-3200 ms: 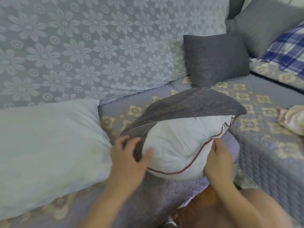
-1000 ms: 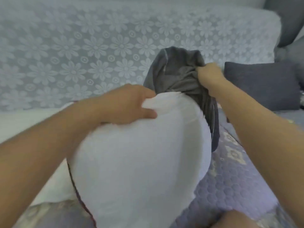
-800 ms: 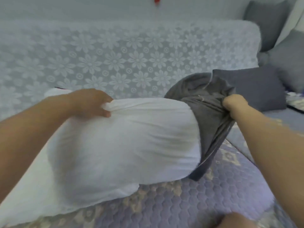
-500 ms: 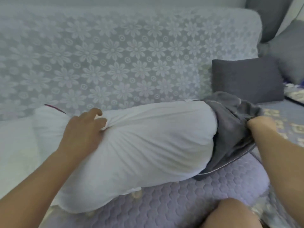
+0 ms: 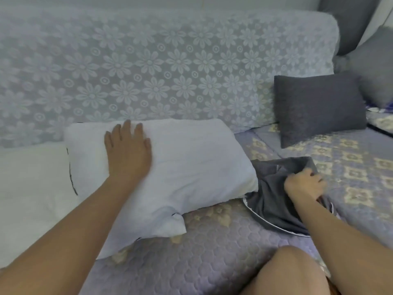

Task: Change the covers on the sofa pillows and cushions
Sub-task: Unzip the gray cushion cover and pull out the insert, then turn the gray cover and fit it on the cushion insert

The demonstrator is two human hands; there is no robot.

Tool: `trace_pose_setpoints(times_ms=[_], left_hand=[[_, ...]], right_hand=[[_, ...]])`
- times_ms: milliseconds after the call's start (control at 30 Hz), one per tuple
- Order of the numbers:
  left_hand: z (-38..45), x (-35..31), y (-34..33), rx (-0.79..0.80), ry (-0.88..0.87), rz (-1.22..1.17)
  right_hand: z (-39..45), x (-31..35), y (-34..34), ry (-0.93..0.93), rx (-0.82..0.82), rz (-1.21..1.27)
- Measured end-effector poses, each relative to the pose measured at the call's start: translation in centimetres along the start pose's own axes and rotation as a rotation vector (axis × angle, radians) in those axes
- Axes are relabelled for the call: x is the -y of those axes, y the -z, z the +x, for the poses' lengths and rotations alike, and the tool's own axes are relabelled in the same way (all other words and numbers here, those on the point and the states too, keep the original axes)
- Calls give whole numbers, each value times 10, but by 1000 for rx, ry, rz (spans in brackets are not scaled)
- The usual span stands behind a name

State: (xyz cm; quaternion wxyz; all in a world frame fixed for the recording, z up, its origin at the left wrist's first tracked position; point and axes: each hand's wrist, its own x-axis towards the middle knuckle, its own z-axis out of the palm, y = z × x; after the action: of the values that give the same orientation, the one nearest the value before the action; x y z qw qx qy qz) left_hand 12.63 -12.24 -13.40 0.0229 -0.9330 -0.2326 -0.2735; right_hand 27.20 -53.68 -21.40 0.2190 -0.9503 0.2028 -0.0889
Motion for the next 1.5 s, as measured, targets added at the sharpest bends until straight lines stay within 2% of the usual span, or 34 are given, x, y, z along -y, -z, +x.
trace_pose_setpoints(times_ms=[67,133,167,233,300,367,400,433,467,567,667,767,833,900,1000,1067,1167,1300,1400,1500], left_hand=[[-24,-24,-2,40,-171,-3],[-54,-20,-5,121,-215,10],[-66,-9,-5,142,-164,13],[-85,22,-2,137,43,6],[-95,58,12,191,366,-103],[-97,81,23,310,685,-405],[-96,85,25,353,798,-606],[-94,84,28,384,839,-794],[-89,79,31,369,806,-898],[-48,80,56,145,597,-839],[7,122,99,-63,472,-589],[45,199,123,-122,499,-351],[56,230,125,-71,537,-241],[51,231,108,61,552,-173],[7,196,58,305,401,-99],[-31,158,30,309,248,-83],[-67,97,4,249,-22,-111],[-84,16,-25,261,-219,-303],[-98,-54,-47,385,-330,-526],[-126,-108,-76,626,-350,-557]], right_hand=[[-12,38,-5,292,-23,108],[-26,85,-7,464,165,244],[-31,102,-7,464,281,307],[-27,122,-15,376,429,361],[-9,122,-40,250,538,399],[16,112,-77,126,661,482],[26,106,-97,39,722,555],[26,105,-110,-8,732,625],[13,112,-106,-20,735,672],[-40,149,-54,99,617,713],[-50,180,-25,133,437,903],[-74,220,0,241,399,987],[-103,252,8,319,476,1052],[-128,278,8,407,611,1017],[-142,284,-15,374,856,841],[-143,261,-29,340,890,707],[-138,205,-41,431,771,482],[-114,124,-33,535,619,273],[-78,70,-15,504,402,201],[-39,-12,-20,365,189,134]])
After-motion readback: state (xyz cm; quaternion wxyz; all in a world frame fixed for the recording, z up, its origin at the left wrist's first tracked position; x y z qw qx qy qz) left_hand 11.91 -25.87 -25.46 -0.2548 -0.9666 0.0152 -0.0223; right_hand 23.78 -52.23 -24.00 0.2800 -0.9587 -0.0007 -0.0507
